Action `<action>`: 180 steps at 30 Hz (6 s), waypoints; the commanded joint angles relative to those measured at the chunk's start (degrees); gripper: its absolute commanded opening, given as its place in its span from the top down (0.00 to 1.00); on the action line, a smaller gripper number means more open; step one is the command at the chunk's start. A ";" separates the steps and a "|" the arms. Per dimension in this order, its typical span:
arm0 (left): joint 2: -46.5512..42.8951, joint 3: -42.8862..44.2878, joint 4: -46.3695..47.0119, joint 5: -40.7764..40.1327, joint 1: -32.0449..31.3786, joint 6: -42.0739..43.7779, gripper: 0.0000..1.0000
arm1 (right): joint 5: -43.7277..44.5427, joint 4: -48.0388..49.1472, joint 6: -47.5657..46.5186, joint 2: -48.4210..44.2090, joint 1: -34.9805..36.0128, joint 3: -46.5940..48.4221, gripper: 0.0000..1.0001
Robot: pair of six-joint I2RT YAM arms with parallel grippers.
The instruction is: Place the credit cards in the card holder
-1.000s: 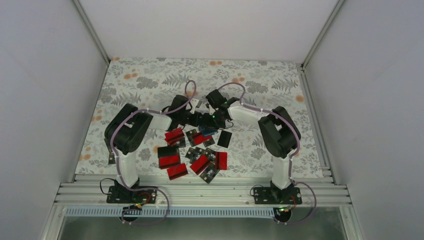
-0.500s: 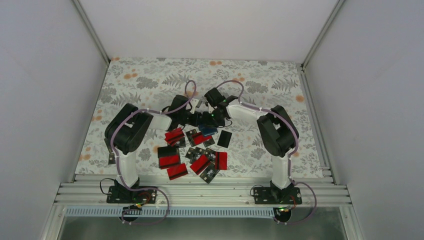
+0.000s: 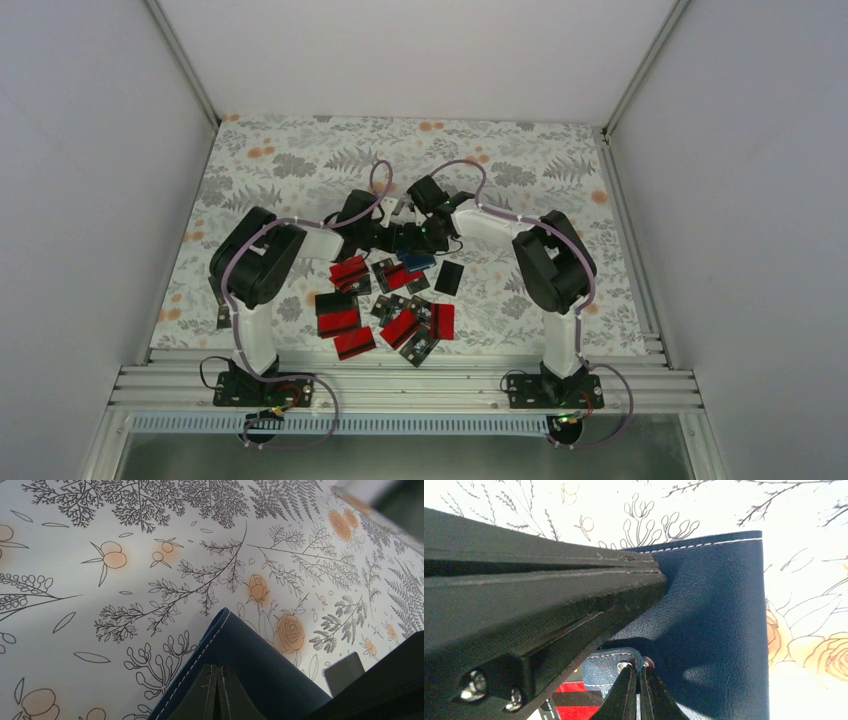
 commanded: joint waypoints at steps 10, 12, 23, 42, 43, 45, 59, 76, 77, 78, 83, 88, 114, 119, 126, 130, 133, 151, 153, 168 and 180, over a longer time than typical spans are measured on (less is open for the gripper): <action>4.75 -2.71 -8.72 -3.82 0.12 0.21 0.98 | 8.82 -2.36 -1.41 0.13 -0.20 3.05 0.96; 4.86 -2.59 -8.73 -3.80 0.07 0.20 0.98 | 7.87 -2.83 -1.39 1.19 -0.20 3.09 0.96; 5.15 -2.66 -8.47 -3.75 0.03 0.12 0.98 | -0.29 -2.13 0.96 0.02 -0.27 1.47 0.96; 5.19 -2.84 -8.20 -3.62 0.02 0.12 0.98 | 5.53 -4.93 1.61 -0.95 -0.83 3.11 0.96; 5.29 -2.80 -8.20 -3.64 0.05 0.12 0.98 | 5.69 -5.14 1.59 -1.22 -0.82 3.59 0.96; 5.37 -2.76 -8.20 -3.72 0.05 0.12 0.98 | 5.99 -5.73 1.60 -1.36 -0.82 4.20 0.96; 5.47 -2.74 -8.12 -3.67 0.00 0.21 0.98 | 7.58 -5.33 1.72 -1.93 -0.84 4.27 0.96; 5.67 -2.65 -8.32 -3.89 -0.05 0.47 0.98 | 7.27 -4.70 0.90 2.17 -0.99 3.64 0.96; 5.72 -2.62 -8.29 -3.82 -0.02 0.47 0.98 | 7.37 -4.53 0.97 2.38 -0.99 3.67 0.96; 5.67 -2.68 -8.29 -3.81 -0.03 0.47 0.97 | 7.67 -4.47 0.96 2.40 -0.99 3.64 0.96; 5.81 -2.71 -8.20 -3.72 -0.09 0.55 0.98 | 8.92 -4.35 0.65 4.23 -1.40 4.10 0.96; 5.83 -2.87 -8.11 -3.76 -0.09 0.60 0.98 | 9.89 -5.18 0.76 5.73 -1.82 4.60 0.96; -7.72 5.24 -19.20 -12.30 -0.04 0.29 0.51 | -1.27 -8.64 -7.60 -0.53 -7.54 17.74 0.32; -15.57 11.61 -27.12 -19.87 0.02 1.54 0.00 | 1.71 -4.45 -10.14 -8.42 -12.27 16.40 0.00; -26.61 22.05 -39.02 -37.16 -0.93 5.41 0.00 | 13.11 2.06 -12.29 -22.54 -17.82 14.74 0.00; -31.05 27.93 -44.42 -50.67 -2.32 7.40 0.00 | 23.31 8.40 -13.03 -31.36 -18.22 9.91 0.00; -36.06 26.67 -42.15 -61.01 -3.67 9.83 0.00 | 30.47 17.13 -16.63 -35.63 -18.21 3.69 0.00; -43.31 -19.58 4.09 -50.59 15.60 17.25 0.00 | 39.94 52.01 -27.17 -34.42 -27.43 -38.14 0.00; -42.01 -23.00 11.40 -52.38 16.38 19.00 0.00 | 40.55 55.58 -25.96 -32.07 -28.25 -40.43 0.00; -24.79 -34.81 47.10 -48.47 23.34 23.64 0.00 | 11.89 87.30 -31.52 -27.37 -39.06 -54.56 0.00; -22.68 -37.97 53.24 -35.19 27.97 22.65 0.00 | 5.76 96.78 -32.89 -27.21 -40.23 -60.40 0.00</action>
